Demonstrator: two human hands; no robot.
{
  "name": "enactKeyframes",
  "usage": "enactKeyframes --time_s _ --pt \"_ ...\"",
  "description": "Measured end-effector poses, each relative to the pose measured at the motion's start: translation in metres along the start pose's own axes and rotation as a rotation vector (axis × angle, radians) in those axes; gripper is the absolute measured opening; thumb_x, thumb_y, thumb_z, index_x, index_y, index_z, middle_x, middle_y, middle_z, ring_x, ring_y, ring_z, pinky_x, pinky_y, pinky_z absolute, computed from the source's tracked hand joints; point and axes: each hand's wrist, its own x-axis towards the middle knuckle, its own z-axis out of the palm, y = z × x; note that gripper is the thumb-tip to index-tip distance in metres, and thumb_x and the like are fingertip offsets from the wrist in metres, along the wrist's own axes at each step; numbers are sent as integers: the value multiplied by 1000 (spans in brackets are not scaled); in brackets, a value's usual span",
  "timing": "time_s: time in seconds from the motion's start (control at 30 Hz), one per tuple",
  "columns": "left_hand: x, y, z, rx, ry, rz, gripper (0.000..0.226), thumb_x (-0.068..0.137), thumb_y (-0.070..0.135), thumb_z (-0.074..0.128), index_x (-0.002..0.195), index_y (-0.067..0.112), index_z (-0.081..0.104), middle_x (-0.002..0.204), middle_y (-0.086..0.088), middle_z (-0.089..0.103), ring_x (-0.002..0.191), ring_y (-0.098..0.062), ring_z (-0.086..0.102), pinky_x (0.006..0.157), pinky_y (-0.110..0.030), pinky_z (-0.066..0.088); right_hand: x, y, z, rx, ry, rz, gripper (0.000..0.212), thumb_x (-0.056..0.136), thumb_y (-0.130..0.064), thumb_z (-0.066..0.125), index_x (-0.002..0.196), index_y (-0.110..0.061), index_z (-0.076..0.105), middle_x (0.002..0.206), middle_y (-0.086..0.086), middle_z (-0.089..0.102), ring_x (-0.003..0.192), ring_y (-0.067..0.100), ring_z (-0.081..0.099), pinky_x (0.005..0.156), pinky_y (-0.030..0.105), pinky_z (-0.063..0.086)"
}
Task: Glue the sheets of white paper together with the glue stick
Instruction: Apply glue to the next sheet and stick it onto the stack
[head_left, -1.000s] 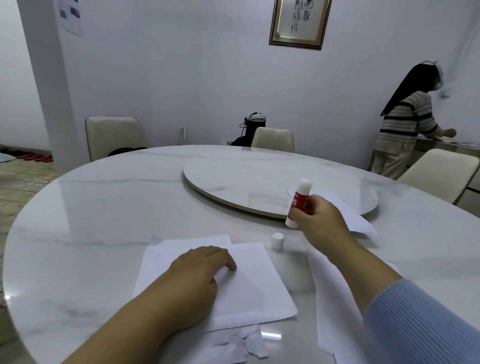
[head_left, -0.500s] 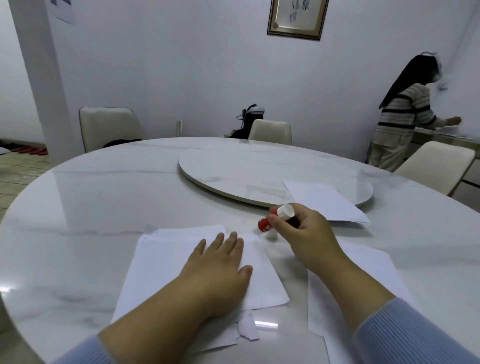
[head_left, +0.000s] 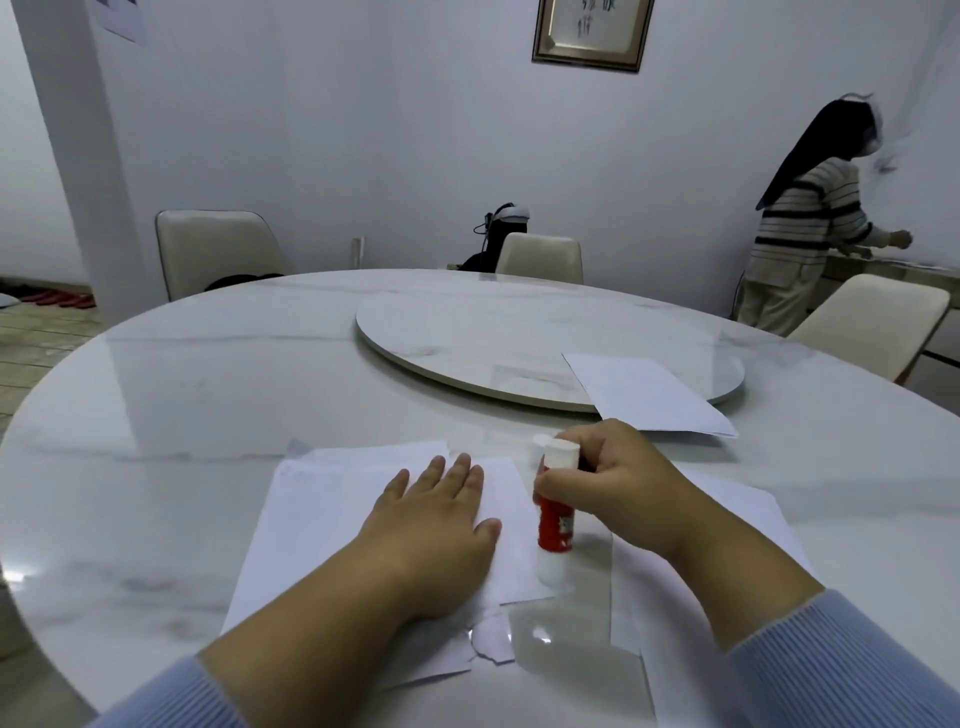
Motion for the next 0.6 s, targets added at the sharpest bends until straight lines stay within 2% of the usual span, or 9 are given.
enactKeyframes --time_s 0.07,0.13,0.2,0.27,0.3,0.37,0.4,0.47,0.6 --pt "0 -2 -2 0 13 24 60 99 41 18 151 22 -3 160 6 -11 146 -11 -12 120 -37 -6 -1 1 -4 116 -32 17 38 53 -37 61 61 0 61 63 12 59 60 16 50 55 24 40" --pt "-4 -5 -9 -37 -25 146 56 99 34 25 151 26 6 160 11 -4 146 -6 -9 120 -35 -7 2 5 -11 357 134 5 25 51 -35 62 55 -10 66 64 13 58 56 16 46 50 22 36" --pt "-11 -9 -21 -226 -90 314 50 97 19 34 145 33 30 155 26 12 139 13 -3 118 -24 -8 5 11 -21 610 370 -20 16 57 -27 62 51 -13 67 64 12 52 52 14 40 46 20 33" --pt "-16 -12 -29 -378 -23 313 48 92 15 40 133 38 49 142 39 23 126 30 7 112 -7 0 5 14 -27 722 503 -27 22 70 -18 57 52 -13 67 59 3 51 50 10 38 43 17 32" --pt "-15 -15 -28 -351 115 255 45 90 22 41 131 38 51 142 36 29 129 24 16 112 -9 8 5 16 -27 713 534 -17 24 74 -16 56 53 -12 66 57 0 51 49 9 38 42 16 33" --pt "-12 -18 -25 -119 325 59 44 89 45 39 131 36 49 141 19 43 132 -4 32 109 -26 24 5 16 -24 641 566 14 20 77 -15 60 58 -10 67 54 -4 49 49 7 38 44 15 34" --pt "-13 -17 -25 -17 299 -24 47 89 53 38 131 35 48 140 13 44 131 -12 34 107 -32 26 6 16 -21 592 568 24 20 81 -14 62 63 -8 67 53 -5 48 50 7 39 46 16 35" --pt "-10 -16 -21 11 144 -4 49 90 53 40 136 35 43 148 9 36 137 -15 28 111 -35 22 8 15 -14 461 520 -7 17 88 -15 61 76 -4 68 55 -6 52 53 9 43 51 17 36" --pt "-8 -15 -20 -100 103 102 54 95 41 38 147 39 20 158 15 14 145 -7 9 116 -26 7 11 12 6 225 324 -97 11 88 -20 64 96 -25 68 75 -25 70 70 -6 59 58 9 44"
